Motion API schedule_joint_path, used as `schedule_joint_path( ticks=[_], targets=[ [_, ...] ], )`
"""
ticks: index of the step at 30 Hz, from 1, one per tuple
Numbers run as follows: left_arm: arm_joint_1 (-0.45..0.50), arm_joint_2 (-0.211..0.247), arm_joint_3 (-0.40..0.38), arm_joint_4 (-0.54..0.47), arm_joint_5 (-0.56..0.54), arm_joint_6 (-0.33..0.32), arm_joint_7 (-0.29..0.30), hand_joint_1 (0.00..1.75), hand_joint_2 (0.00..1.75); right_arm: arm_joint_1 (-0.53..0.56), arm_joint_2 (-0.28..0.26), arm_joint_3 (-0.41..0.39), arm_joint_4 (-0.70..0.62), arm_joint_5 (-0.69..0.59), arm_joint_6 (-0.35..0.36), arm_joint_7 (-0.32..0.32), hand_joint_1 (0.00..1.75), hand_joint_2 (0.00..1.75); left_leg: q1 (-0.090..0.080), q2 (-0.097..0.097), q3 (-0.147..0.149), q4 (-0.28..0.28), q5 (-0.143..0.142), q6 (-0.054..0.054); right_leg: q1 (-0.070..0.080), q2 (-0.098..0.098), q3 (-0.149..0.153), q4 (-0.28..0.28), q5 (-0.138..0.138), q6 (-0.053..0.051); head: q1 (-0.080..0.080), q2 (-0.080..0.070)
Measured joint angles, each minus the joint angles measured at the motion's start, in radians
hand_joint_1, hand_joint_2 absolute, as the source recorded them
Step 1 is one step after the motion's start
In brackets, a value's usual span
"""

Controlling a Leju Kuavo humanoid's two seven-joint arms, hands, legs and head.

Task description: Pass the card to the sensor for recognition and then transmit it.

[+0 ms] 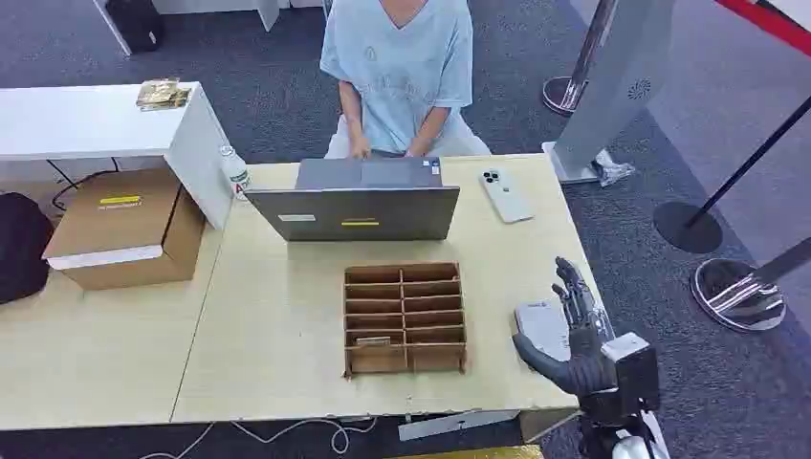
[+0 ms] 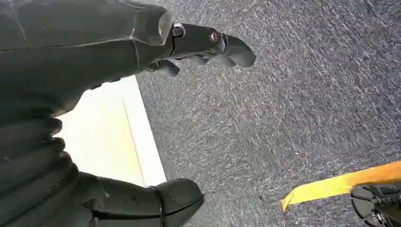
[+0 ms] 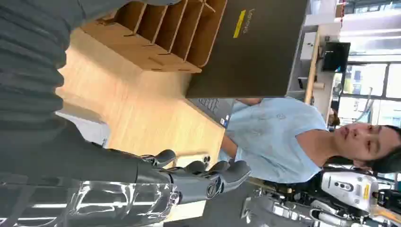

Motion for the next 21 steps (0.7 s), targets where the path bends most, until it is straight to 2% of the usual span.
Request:
schedule_joint_path(
  ticks=[2, 4, 7, 11, 17, 21],
  targets=[
    [0.000, 0.000, 0.001, 0.000, 0.000, 0.000, 0.000, 0.00, 1.75, 0.000, 0.000, 0.000, -0.003, 0.016, -0.015, -0.005, 0.00, 1.75, 0.000, 0.000, 0.000, 0.000, 0.000, 0.000, 0.000, 0.000, 0.000, 0.000, 0.000, 0.000, 0.000, 0.000],
    [0.000, 0.000, 0.005, 0.000, 0.000, 0.000, 0.000, 0.00, 1.75, -0.001, 0.003, 0.000, -0.010, 0.085, -0.077, -0.023, 0.00, 1.75, 0.000, 0.000, 0.000, 0.000, 0.000, 0.000, 0.000, 0.000, 0.000, 0.000, 0.000, 0.000, 0.000, 0.000],
    [0.000, -0.001, 0.019, 0.000, -0.004, 0.000, 0.003, 0.00, 1.75, -0.013, 0.011, 0.023, -0.041, 0.280, -0.233, -0.045, 0.00, 1.75, 0.000, 0.000, 0.000, 0.000, 0.000, 0.000, 0.000, 0.000, 0.000, 0.000, 0.000, 0.000, 0.000, 0.000],
    [-0.001, -0.003, 0.028, 0.000, -0.020, 0.000, 0.002, 0.00, 1.75, -0.054, 0.011, 0.106, -0.086, 0.573, -0.442, -0.047, 0.00, 1.75, 0.000, 0.001, 0.000, 0.000, 0.000, 0.000, 0.000, 0.001, 0.000, 0.000, 0.000, 0.000, 0.000, 0.000],
    [-0.002, -0.003, 0.037, 0.000, -0.061, -0.007, -0.024, 0.00, 1.75, -0.148, -0.008, 0.227, -0.091, 0.843, -0.673, 0.018, 0.00, 1.75, 0.000, 0.001, 0.000, 0.000, 0.001, -0.001, 0.000, 0.001, 0.000, 0.001, 0.000, 0.000, 0.000, 0.000],
    [-0.004, 0.000, 0.040, 0.000, -0.083, -0.014, -0.041, 0.00, 1.75, -0.227, -0.031, 0.289, -0.086, 0.940, -0.760, 0.060, 0.00, 1.75, 0.000, 0.001, 0.000, 0.000, 0.001, -0.001, 0.000, 0.001, 0.000, 0.001, 0.001, 0.000, 0.000, 0.000]
  ],
)
